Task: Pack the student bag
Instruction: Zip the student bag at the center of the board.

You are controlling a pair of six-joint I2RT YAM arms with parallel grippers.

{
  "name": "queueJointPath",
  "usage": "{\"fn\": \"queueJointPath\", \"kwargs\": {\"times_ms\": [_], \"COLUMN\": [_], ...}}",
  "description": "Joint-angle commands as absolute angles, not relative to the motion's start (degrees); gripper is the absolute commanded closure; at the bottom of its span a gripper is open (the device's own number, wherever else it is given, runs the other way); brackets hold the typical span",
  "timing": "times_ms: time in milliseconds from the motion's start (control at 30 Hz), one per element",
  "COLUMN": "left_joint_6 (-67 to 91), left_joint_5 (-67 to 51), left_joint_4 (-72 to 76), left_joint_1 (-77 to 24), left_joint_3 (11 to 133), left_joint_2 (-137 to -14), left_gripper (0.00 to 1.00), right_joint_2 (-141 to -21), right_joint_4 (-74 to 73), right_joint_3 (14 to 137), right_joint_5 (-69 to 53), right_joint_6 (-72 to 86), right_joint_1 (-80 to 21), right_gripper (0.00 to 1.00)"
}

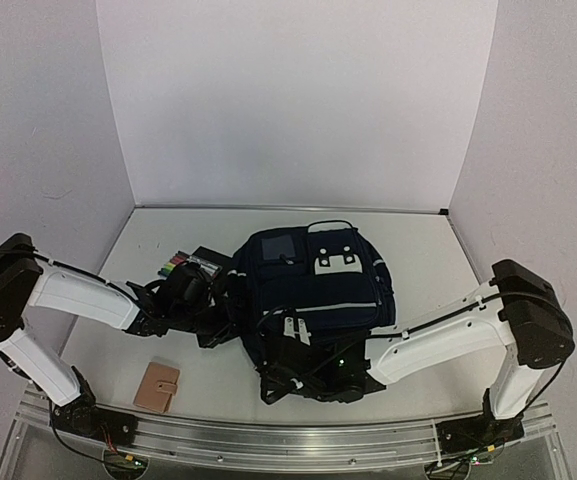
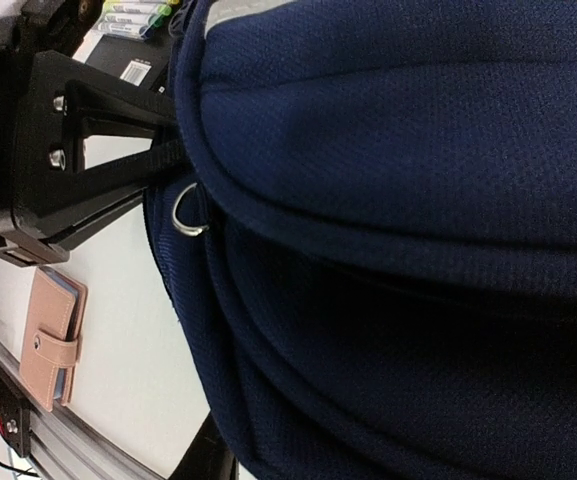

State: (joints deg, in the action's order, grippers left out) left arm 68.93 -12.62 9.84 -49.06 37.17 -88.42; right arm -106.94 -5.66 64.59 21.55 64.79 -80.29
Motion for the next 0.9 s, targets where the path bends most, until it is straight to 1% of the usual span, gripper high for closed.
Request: {"fn": "queueJointPath", "kwargs": {"times_ms": [0, 167, 200, 433, 700, 867], "left_joint_6": [67.37, 67.03, 66.95, 66.14, 63.73, 59.6], "left_joint_5": [-11.2, -10.07, -9.78, -7.83, -7.75, -7.72], "left_joint_4": [8.04, 6.71, 6.52, 4.1, 1.39, -1.35], "left_joint_1": [-49.04, -49.07, -49.07, -48.07, -42.76, -40.42], "left_joint_3": [38.92, 38.57, 38.52, 37.83, 36.69, 38.51], "left_joint_2": [-85.1, -83.79, -83.52, -81.43, -76.99, -76.23], "left_gripper": [1.0, 1.0, 1.0, 1.0, 1.0, 1.0], "right_joint_2": [-107.83, -107.12, -106.73, -104.37, -102.55, -101.56], "right_joint_4": [-5.91, -5.96, -5.97, -6.19, -9.2, -10.35], "right_joint_3": [66.49, 65.72, 65.41, 63.94, 61.79, 60.95], "right_joint_5": [23.24, 22.13, 22.08, 20.41, 17.06, 15.2], "right_joint_6": [64.47, 64.26, 64.07, 61.38, 61.61, 62.44], "right_joint_1": [-79.81, -79.8, -79.81, -79.95, -81.84, -83.34], "right_gripper": [0.85, 0.99, 1.0, 1.0, 1.0, 1.0]}}
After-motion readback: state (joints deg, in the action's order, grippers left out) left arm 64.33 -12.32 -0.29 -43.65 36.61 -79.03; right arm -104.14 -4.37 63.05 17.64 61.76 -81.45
